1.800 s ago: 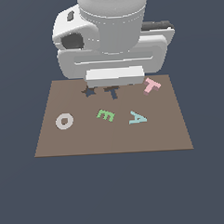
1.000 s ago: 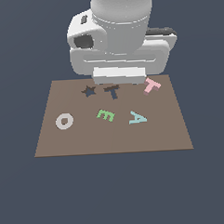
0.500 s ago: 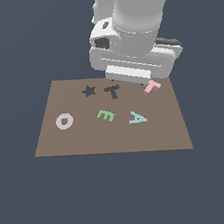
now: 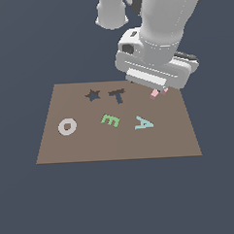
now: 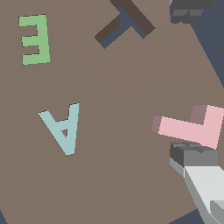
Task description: Insert a designated object into the corresponding slot on a board.
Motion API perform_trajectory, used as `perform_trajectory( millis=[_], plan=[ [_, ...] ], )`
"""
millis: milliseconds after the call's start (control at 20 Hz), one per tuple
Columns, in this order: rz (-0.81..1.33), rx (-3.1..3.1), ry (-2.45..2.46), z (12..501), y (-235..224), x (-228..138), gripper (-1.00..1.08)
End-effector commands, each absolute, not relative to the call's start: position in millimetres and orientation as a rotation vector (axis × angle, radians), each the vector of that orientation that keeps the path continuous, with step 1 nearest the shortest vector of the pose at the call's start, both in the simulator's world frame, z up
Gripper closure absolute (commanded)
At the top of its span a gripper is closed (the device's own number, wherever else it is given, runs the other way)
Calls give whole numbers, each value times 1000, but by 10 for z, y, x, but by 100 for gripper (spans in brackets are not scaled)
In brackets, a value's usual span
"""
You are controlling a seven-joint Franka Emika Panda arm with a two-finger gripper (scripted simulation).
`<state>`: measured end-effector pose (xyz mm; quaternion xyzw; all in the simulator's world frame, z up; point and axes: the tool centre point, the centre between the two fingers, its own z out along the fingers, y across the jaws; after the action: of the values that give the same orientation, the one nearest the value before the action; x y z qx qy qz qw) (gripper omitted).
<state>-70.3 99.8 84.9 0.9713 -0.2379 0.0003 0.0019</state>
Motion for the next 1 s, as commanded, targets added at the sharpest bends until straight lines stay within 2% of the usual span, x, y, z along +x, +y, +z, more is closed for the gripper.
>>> perform_trajectory(
  millis=[0, 500, 950],
  plan=[
    [1, 3028, -825, 770, 1103, -741, -92],
    [1, 2969, -1024, 554, 1408, -800, -92],
    [0, 2950, -1079, 495, 1496, -800, -92]
  ],
)
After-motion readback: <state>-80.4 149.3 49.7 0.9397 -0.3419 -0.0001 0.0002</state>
